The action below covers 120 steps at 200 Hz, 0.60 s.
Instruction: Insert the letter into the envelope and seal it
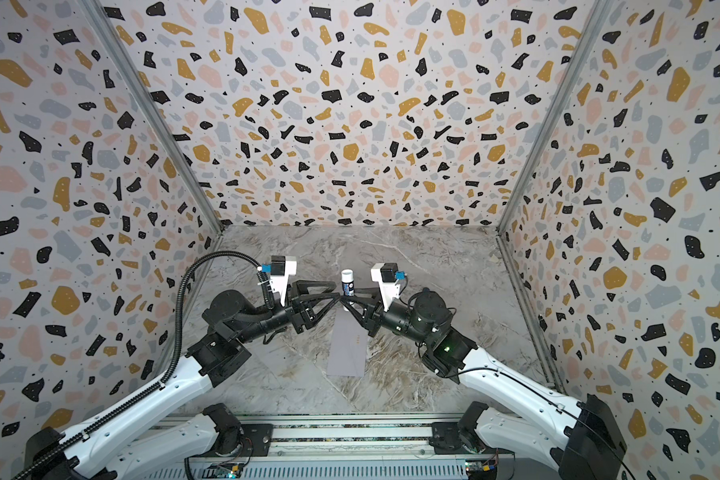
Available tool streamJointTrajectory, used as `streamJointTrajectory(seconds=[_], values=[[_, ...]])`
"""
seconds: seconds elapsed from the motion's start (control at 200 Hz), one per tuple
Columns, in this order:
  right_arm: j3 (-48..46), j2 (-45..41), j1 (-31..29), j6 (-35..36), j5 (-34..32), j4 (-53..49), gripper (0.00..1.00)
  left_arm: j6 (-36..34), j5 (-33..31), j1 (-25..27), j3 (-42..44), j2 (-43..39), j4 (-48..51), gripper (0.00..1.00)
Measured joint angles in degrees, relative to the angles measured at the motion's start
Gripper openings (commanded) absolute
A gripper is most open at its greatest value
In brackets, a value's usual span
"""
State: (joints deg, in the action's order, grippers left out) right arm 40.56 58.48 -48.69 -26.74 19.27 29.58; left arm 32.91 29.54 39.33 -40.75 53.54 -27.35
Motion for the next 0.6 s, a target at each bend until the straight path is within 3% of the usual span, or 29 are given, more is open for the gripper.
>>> streamJointTrajectory(seconds=[0.2,0.601], values=[[0.00,0.72,-1.29,0.07,-0.04,0.09,0.00,0.52,0.13,0.61,0.00,1.68,-0.59,0.43],[0.00,0.92,-1.86,0.46,-0.07,-0.72,0.02,-0.63,-0.07,1.25,-0.02,3.10,-0.79,0.10]])
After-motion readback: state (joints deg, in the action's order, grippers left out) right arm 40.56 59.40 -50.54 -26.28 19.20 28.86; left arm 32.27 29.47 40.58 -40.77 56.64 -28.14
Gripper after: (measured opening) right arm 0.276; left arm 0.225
